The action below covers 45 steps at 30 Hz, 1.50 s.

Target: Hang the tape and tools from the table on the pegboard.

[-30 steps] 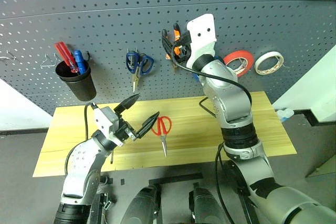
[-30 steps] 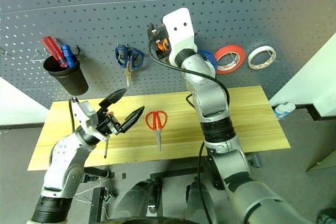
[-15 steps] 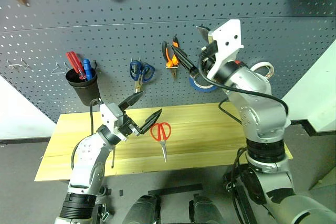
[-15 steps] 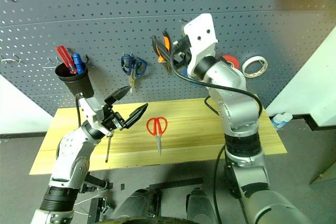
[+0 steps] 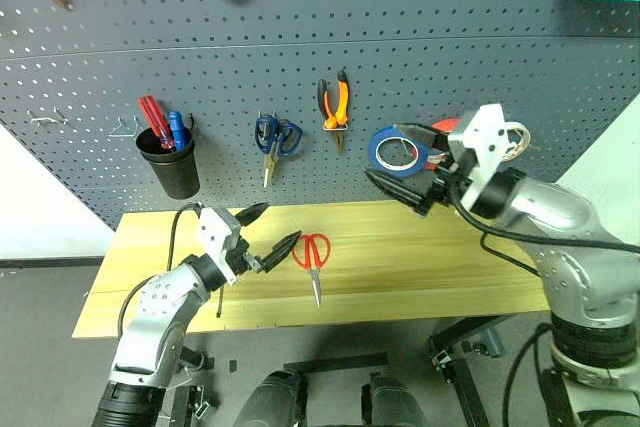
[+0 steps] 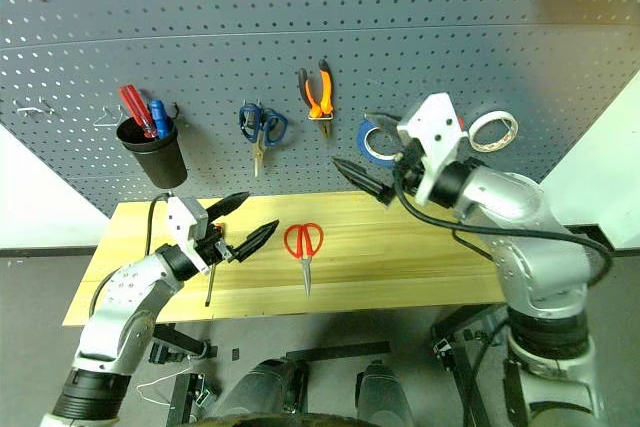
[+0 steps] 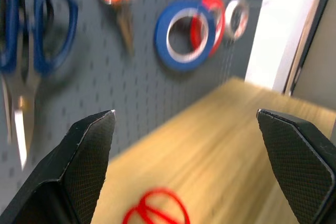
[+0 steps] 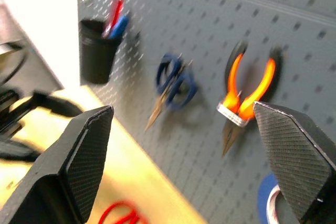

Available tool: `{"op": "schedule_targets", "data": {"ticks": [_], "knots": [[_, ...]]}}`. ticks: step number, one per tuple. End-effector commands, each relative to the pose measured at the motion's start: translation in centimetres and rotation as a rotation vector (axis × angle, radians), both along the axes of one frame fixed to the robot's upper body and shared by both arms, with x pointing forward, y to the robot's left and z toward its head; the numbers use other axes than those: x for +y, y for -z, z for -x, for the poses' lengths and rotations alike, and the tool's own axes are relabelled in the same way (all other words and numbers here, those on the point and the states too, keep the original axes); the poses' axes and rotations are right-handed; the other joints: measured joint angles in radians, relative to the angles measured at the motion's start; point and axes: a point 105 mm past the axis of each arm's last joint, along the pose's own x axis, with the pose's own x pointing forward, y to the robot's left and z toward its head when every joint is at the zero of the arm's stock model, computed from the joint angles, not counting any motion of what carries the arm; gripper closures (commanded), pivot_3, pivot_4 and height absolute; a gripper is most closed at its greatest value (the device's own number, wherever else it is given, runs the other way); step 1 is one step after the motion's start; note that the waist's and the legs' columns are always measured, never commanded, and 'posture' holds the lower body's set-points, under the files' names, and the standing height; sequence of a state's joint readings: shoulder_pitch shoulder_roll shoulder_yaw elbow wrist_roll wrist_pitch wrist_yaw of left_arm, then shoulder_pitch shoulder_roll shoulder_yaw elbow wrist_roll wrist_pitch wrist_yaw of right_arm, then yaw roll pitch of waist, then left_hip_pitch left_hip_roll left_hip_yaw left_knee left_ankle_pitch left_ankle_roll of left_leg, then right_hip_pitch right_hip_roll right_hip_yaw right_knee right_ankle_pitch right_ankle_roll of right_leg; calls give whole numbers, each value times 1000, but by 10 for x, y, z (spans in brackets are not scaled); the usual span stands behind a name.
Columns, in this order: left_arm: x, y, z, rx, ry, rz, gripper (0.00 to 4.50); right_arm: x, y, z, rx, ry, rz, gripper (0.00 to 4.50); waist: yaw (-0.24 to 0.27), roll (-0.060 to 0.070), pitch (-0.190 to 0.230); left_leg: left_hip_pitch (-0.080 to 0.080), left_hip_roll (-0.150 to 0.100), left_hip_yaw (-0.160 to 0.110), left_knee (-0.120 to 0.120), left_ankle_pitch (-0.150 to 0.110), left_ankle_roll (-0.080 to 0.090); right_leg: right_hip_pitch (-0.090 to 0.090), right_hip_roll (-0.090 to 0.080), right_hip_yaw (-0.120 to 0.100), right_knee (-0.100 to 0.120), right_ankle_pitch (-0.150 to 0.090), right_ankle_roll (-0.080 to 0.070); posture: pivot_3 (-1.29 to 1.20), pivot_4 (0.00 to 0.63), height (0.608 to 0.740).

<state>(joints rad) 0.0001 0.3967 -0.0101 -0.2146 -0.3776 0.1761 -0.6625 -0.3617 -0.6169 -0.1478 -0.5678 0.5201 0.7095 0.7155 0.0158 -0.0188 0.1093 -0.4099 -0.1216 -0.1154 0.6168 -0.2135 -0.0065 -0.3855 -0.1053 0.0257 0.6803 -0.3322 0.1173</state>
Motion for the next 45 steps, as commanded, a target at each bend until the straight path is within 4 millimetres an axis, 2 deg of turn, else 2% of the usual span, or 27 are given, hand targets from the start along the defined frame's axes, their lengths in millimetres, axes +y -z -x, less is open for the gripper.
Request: {"op": "schedule_targets", "data": {"ticks": [1, 7, 15, 19, 26, 32, 38, 45], "knots": [[2, 6, -2, 35, -62, -82, 0, -4, -6, 15, -42, -51, 34, 44, -2, 0, 0, 0, 0, 0, 0, 0, 0, 1, 0, 0, 0, 0, 0, 45, 53, 740], [0, 25, -13, 104, -180, -183, 0, -12, 0, 25, -20, -73, 55, 44, 1, 0, 0, 0, 1, 0, 0, 0, 0, 5, -1, -1, -1, 0, 0, 33, 57, 740], [-15, 34, -8, 142, -150, -215, 0, -11, 6, 31, -10, -83, 57, 44, -2, 0, 0, 0, 2, 0, 1, -1, 1, 7, 0, -2, -6, 0, 0, 25, 52, 740], [-13, 41, -6, 196, -163, -239, 0, -8, 7, 33, -12, -98, 50, 44, -1, 0, 0, 0, 3, -1, 1, -1, 1, 9, 1, -2, -9, 1, 0, 28, 50, 740], [-13, 62, -14, 313, -283, -295, 0, -9, 3, 37, -27, -134, 42, 44, 3, 0, 0, 1, 4, -1, 1, -2, 2, 12, 2, -2, -15, 4, 2, 27, 52, 740], [-36, 87, -14, 474, -329, -251, 0, -16, 12, 43, 5, -131, 88, 44, 25, 0, 0, 1, 4, 0, 2, -3, 4, 13, 2, -3, -15, 4, 2, 6, 61, 740], [-62, 100, -18, 529, -357, -238, 0, -14, 16, 46, 12, -120, 87, 44, 25, 0, 0, 1, 4, -1, 5, -4, 4, 14, 2, -3, -15, 4, 3, -10, 62, 740], [-69, 111, -27, 582, -429, -264, 0, -12, 19, 49, 15, -96, 90, 44, 23, 0, 0, 1, 4, 0, 9, -5, 6, 15, 2, -3, -16, 5, 4, -32, 64, 740]]}}
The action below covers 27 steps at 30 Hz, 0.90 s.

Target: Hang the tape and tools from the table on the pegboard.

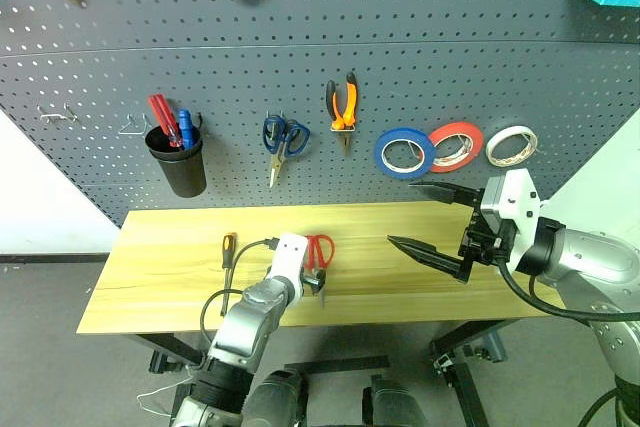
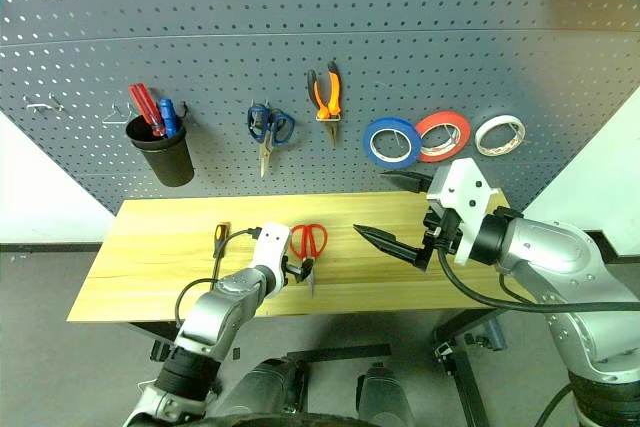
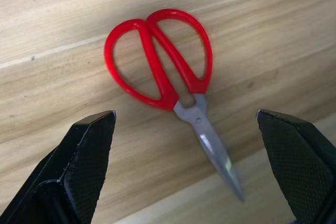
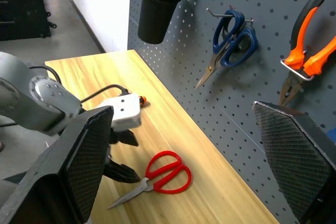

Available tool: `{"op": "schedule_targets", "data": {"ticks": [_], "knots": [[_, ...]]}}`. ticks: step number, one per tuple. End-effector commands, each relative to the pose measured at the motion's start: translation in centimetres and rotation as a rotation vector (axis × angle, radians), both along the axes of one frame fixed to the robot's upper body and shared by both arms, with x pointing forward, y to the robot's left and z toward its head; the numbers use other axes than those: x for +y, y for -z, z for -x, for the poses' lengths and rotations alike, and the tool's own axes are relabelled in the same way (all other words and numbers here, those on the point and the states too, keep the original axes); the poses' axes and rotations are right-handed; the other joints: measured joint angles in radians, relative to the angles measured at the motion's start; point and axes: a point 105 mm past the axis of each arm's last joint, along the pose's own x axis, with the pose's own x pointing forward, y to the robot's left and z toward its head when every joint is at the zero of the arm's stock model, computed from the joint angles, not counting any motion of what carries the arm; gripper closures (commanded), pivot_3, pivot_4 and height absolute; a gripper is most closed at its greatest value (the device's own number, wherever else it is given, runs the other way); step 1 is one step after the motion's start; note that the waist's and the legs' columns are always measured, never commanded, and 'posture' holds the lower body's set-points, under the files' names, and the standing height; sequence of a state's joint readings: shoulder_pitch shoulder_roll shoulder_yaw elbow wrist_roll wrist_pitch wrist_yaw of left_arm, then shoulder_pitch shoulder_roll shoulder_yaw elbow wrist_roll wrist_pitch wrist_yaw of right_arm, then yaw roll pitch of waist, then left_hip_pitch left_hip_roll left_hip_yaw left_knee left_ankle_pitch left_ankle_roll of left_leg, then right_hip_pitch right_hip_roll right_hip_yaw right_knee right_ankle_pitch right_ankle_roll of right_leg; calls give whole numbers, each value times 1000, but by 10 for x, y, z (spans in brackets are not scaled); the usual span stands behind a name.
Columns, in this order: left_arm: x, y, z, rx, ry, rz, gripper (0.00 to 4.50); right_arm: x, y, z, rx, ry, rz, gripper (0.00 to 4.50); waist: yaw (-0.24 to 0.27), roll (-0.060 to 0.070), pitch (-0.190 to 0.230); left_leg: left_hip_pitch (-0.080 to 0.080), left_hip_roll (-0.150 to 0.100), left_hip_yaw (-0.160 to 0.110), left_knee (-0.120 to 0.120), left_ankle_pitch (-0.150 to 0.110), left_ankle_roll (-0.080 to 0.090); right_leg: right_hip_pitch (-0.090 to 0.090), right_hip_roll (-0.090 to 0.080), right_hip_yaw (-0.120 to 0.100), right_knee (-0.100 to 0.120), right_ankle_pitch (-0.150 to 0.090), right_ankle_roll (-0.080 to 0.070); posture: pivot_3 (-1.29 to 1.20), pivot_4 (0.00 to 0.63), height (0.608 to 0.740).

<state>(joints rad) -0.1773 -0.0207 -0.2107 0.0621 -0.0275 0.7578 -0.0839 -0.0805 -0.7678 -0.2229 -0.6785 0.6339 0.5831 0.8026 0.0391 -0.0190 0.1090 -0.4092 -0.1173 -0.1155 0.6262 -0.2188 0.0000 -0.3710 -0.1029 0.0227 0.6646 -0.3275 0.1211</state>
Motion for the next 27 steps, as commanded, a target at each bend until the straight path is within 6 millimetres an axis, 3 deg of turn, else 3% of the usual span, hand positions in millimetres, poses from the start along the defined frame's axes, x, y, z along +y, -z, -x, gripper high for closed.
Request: {"op": "schedule_targets", "data": {"ticks": [1, 15, 27], "knots": [[0, -4, -7, -15, -28, -21, 0, 2, -8, 5, -47, -1, 4, 44, 0, 0, 0, 0, 0, 0, 1, 0, 1, 0, 0, 0, 0, 0, 0, -36, 63, 740], [-11, 16, -8, 125, -50, -20, 0, 3, -11, 14, -32, 7, 4, 44, -1, -1, 1, 0, 0, 0, 4, -1, 2, 0, 0, 0, -1, 1, 2, -65, 89, 740], [-24, 13, -19, 161, -59, 17, 0, -24, 21, 31, 123, 21, 218, 44, -5, -2, 3, -2, 0, 1, 3, -3, 4, 2, -1, 0, -3, 1, 2, -86, 115, 740]]}}
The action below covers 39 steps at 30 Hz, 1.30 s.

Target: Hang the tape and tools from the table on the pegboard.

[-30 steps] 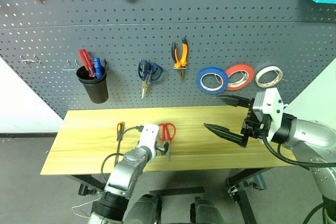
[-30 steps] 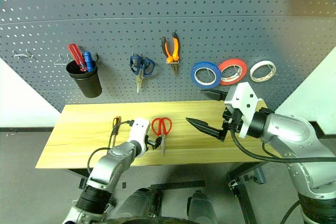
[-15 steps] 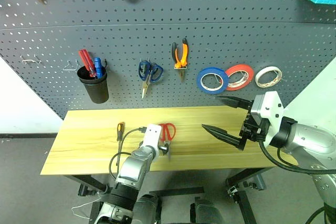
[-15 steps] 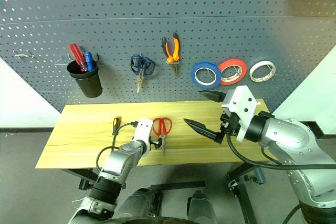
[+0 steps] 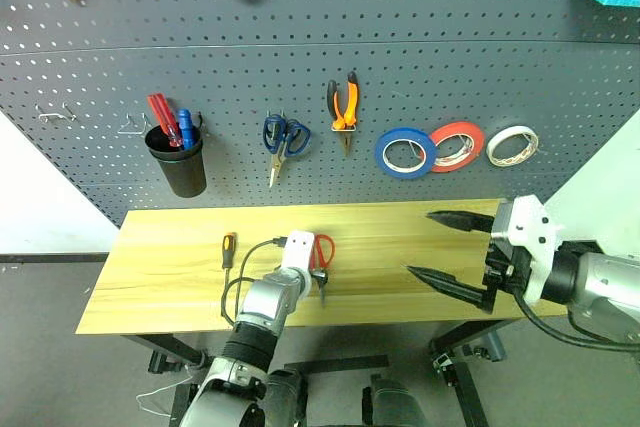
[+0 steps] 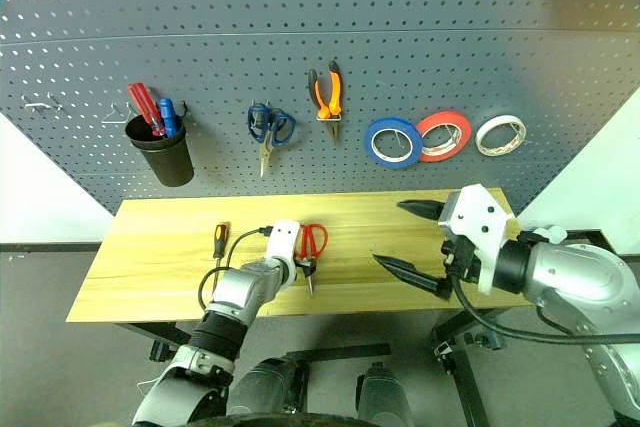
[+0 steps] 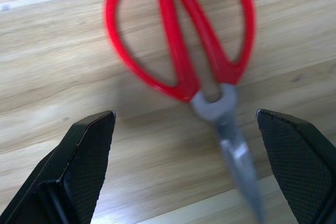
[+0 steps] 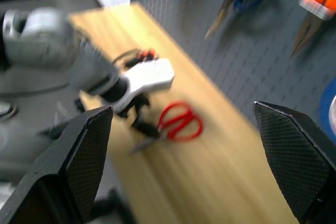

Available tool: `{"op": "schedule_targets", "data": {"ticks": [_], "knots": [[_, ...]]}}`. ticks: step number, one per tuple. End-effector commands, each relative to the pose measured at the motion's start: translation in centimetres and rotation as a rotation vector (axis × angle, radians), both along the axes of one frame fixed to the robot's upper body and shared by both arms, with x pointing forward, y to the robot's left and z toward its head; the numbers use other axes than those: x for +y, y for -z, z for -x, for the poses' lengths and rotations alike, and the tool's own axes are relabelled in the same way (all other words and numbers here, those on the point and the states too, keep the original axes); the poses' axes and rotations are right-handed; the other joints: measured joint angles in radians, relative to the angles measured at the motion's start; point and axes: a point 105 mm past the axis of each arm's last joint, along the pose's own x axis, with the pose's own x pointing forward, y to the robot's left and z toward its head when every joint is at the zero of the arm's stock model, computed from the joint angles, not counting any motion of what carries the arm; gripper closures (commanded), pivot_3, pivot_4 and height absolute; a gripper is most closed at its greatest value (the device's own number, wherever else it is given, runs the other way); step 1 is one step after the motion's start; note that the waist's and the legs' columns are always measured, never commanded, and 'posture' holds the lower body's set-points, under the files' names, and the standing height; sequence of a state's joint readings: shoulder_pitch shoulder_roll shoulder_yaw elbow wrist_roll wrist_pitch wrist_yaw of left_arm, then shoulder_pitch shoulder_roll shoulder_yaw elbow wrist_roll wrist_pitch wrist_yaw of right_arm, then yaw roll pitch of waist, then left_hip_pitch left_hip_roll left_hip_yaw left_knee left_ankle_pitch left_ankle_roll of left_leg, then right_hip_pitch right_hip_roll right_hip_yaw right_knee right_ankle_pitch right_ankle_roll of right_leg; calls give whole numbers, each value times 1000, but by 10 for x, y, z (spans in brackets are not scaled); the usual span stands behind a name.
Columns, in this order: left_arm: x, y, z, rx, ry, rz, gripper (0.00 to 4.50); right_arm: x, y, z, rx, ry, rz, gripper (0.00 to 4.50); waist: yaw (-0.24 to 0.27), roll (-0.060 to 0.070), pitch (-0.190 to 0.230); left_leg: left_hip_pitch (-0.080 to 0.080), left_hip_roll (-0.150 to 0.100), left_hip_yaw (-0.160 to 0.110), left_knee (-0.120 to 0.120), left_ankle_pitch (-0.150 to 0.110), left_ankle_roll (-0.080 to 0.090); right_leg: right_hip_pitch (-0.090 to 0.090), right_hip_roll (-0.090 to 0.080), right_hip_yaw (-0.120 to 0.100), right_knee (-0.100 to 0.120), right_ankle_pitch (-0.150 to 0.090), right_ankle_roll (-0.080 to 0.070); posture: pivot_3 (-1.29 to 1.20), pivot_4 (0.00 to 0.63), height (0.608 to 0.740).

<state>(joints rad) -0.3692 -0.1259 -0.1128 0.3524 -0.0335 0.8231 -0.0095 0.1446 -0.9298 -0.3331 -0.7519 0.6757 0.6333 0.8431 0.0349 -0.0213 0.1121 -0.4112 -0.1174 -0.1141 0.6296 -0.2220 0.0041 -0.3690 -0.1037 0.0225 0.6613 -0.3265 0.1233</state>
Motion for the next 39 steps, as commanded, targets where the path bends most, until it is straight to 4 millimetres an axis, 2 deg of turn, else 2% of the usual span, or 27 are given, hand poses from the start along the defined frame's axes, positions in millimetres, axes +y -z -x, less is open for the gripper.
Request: {"op": "schedule_targets", "data": {"ticks": [1, 13, 24, 39], "knots": [[-10, -6, -2, -2, -3, 28, 0, -3, -1, 5, -25, -16, 68, 44, 0, 0, 0, 0, 0, 0, 0, 0, 0, 1, 0, 0, 0, 0, 0, -84, 115, 740], [-20, 2, 5, 67, -45, 36, 0, 1, 5, 2, -27, -16, 57, 44, 1, -6, 5, 0, 0, 0, -1, -1, 1, 1, 0, 0, -5, 1, 2, -79, 120, 740], [-21, 17, 12, 131, -82, 18, 0, 7, 6, 3, -38, -13, 41, 44, 2, -5, 6, -1, 0, 0, 0, -5, 1, 1, 0, 0, -12, 2, 4, -97, 124, 740], [-25, 26, 14, 167, -138, -32, 0, 19, 4, 1, -56, -13, 13, 44, -1, -5, 7, 0, 0, 0, 0, -6, 1, 2, 0, 0, -12, 3, 5, -100, 130, 740]]}}
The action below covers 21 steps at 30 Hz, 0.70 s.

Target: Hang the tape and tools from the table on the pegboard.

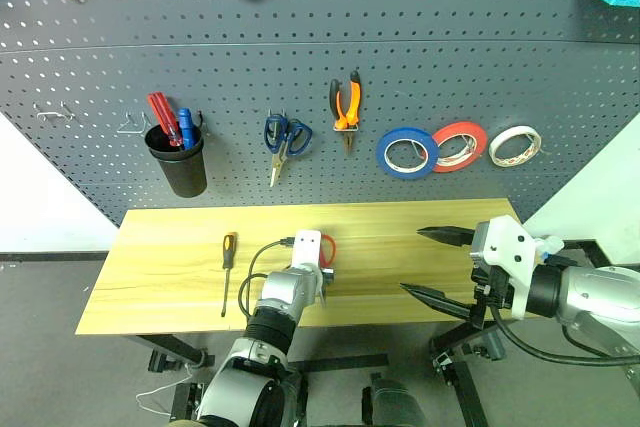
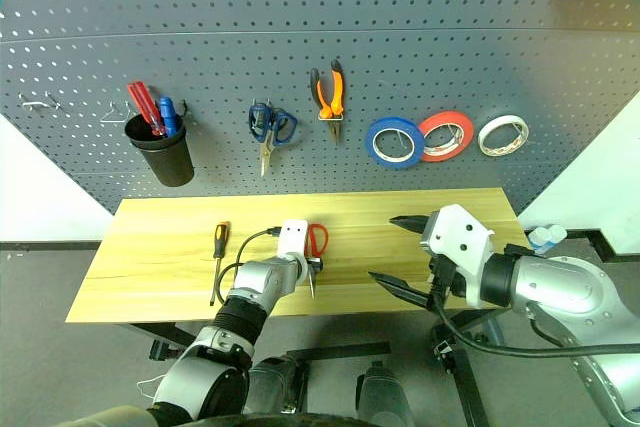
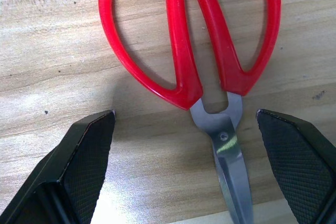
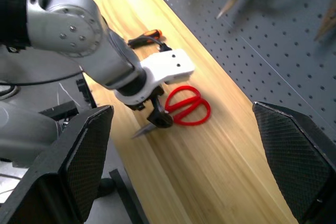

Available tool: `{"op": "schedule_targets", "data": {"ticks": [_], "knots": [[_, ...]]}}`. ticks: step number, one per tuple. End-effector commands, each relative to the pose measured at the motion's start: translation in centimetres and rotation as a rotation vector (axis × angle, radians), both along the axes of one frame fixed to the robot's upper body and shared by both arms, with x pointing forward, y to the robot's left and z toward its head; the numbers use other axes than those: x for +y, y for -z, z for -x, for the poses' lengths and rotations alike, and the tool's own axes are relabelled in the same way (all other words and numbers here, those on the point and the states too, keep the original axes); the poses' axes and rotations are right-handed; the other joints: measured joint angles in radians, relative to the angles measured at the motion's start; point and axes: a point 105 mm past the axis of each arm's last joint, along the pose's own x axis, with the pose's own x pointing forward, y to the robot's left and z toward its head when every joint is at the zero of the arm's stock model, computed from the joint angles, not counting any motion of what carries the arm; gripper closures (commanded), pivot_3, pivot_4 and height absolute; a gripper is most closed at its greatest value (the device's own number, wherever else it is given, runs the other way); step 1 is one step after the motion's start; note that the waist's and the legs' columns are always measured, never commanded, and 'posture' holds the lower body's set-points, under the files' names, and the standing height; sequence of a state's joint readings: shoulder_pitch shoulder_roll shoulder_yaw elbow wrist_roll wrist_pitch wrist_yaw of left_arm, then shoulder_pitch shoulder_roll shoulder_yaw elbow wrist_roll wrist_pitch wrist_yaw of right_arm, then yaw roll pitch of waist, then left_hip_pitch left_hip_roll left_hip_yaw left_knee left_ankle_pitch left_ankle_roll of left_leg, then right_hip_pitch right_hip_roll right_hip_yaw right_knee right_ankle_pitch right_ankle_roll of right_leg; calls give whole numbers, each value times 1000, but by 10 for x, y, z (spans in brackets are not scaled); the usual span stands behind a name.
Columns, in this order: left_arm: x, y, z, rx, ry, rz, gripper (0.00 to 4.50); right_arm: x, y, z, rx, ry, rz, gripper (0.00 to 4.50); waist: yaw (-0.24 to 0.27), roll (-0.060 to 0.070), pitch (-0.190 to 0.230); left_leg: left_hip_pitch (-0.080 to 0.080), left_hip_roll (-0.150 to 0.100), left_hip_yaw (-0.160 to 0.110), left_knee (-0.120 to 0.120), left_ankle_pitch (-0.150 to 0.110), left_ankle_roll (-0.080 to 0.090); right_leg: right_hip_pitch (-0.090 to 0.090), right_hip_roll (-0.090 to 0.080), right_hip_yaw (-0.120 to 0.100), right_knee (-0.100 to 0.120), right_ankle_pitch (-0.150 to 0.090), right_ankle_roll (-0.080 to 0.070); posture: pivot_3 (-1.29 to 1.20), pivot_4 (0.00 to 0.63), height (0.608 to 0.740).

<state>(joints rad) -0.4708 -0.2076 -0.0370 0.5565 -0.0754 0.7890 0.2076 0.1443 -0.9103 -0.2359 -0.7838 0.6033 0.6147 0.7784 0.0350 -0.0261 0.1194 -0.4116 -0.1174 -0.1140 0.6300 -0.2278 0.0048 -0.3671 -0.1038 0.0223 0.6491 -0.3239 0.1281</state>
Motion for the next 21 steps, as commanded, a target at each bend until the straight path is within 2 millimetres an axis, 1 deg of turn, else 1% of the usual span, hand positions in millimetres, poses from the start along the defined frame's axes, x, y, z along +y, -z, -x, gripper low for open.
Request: {"op": "schedule_targets", "data": {"ticks": [1, 10, 16, 21], "knots": [[-18, 13, 19, 90, -9, 34, 0, 8, -7, 1, -42, -18, -16, 44, -1, 0, 0, 0, 0, 0, 0, 0, 0, 0, 0, 0, 0, 0, 0, -101, 131, 740], [-14, 20, 28, 140, -26, -43, 0, 12, -8, 1, -54, -10, -26, 44, -3, -1, 1, 0, 0, 0, 0, 0, 0, 0, 0, 0, 0, 0, 0, -103, 135, 740], [-23, 17, 27, 126, 11, -19, 0, 14, -9, 1, -60, -6, -32, 44, -5, -1, 1, 0, 0, 0, 0, 0, 0, 0, 0, 0, 0, 0, 0, -113, 139, 740], [-26, 19, 28, 134, 33, -32, 0, 15, -9, 2, -63, 4, -29, 44, -5, 0, 1, 0, 0, 0, 0, -1, 1, 1, 0, 0, -2, 0, 0, -119, 145, 740]]}}
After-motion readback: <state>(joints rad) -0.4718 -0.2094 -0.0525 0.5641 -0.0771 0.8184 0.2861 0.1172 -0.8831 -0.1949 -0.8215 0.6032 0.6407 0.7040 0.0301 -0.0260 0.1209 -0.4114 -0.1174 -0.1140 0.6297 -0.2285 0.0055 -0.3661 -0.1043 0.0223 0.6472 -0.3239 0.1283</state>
